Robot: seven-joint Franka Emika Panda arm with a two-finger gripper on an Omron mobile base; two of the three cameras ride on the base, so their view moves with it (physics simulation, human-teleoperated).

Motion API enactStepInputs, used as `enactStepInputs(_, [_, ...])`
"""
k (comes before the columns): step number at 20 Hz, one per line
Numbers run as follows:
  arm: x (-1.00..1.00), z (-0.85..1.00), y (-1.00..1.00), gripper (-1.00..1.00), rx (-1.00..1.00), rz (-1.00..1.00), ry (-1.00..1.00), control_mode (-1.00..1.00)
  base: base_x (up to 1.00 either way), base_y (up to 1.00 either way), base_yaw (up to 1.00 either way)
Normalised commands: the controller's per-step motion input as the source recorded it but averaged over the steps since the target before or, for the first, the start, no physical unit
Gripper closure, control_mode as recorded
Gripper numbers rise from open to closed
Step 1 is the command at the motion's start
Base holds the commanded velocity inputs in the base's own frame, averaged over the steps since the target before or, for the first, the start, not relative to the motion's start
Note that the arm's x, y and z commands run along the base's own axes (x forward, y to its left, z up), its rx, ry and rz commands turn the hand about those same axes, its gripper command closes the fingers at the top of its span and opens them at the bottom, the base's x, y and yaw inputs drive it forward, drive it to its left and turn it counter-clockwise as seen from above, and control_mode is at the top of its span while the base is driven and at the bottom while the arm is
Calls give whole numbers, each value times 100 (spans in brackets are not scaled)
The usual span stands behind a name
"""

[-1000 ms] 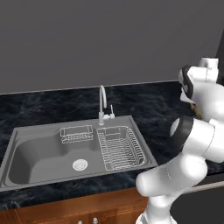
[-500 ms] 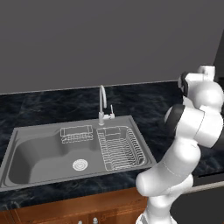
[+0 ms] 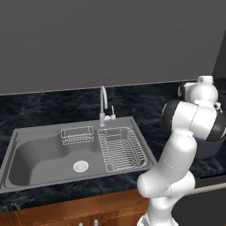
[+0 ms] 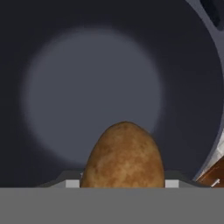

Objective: Dump the potato from the pot into the sink. Then turn on the water and wash the potato. Then turn off the water and put the potato back in the pot.

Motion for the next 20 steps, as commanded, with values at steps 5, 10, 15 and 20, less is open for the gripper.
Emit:
enactStepInputs(5, [-37, -16, -3, 100, 0, 0, -2, -100, 0, 0, 0])
enactStepInputs(10, [-39, -7, 0, 100, 0, 0, -7, -100, 0, 0, 0])
enactStepInputs(15, [-13, -10, 0, 100, 0, 0, -5, -100, 0, 0, 0])
enactStepInputs(20, [0, 0, 0, 100, 0, 0, -3, -100, 0, 0, 0])
